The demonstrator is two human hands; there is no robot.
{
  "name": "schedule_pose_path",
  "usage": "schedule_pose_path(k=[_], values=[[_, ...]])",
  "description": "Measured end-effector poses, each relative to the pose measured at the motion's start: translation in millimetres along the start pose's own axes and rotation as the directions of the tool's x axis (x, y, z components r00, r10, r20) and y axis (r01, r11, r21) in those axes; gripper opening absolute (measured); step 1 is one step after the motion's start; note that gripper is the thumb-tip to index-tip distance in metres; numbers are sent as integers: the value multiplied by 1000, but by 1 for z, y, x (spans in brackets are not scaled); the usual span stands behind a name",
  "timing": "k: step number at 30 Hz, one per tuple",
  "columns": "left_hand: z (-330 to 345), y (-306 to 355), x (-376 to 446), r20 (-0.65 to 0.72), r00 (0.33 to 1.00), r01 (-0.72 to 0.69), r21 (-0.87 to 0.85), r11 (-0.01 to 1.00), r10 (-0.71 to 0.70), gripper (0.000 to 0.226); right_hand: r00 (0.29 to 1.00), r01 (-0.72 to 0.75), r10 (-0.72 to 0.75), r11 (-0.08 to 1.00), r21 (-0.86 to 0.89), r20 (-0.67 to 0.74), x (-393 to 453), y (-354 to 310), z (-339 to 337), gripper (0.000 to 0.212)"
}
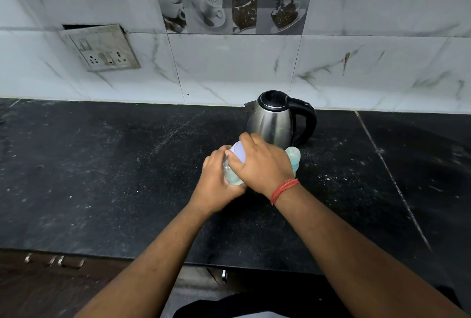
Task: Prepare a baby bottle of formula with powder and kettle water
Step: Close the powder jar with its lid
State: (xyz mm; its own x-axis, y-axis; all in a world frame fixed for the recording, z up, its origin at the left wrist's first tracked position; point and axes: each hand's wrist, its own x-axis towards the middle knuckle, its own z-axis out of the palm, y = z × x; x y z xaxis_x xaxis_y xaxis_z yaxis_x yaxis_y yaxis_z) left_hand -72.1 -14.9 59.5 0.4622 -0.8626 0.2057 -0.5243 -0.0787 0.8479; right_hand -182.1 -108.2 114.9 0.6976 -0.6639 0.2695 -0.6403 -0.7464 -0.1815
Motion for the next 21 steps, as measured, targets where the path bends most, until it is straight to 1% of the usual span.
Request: schedule_pose_path(k=[2, 3, 4, 6, 8, 12, 13, 16, 21], values=[[3, -9, 1, 9, 1000, 31, -32, 999, -30, 75, 999, -32, 32, 999, 26, 25, 2, -3, 5, 59], [3, -13, 2, 21, 998, 55, -53, 997, -53, 81, 999, -38, 35, 997, 62, 41, 3, -1, 8, 63], [4, -16, 4, 36, 996, 82, -77, 994, -79, 86, 997, -43, 35, 992, 119, 68, 3, 2, 10, 68], [4, -23, 6, 60, 989, 141, -107, 984, -135, 92, 991, -67, 29, 955, 290, 134, 4, 7, 16, 75], [3, -30, 9, 64, 981, 189, -93, 978, -184, 97, 987, -100, 32, 895, 435, 160, 4, 10, 23, 75], [4, -44, 22, 11, 974, 228, 20, 974, -228, 108, 981, -165, 66, 783, 599, 183, 6, 13, 38, 70], [4, -47, 25, 11, 967, 254, 22, 967, -255, 107, 977, -187, 78, 753, 631, 197, 6, 12, 42, 67], [6, -60, 34, 23, 956, 291, 21, 956, -292, 106, 962, -255, 118, 700, 666, 245, 6, 11, 55, 61], [12, -75, 44, 58, 938, 341, 20, 940, -341, 104, 947, -304, 149, 703, 643, 285, 10, 15, 74, 65]])
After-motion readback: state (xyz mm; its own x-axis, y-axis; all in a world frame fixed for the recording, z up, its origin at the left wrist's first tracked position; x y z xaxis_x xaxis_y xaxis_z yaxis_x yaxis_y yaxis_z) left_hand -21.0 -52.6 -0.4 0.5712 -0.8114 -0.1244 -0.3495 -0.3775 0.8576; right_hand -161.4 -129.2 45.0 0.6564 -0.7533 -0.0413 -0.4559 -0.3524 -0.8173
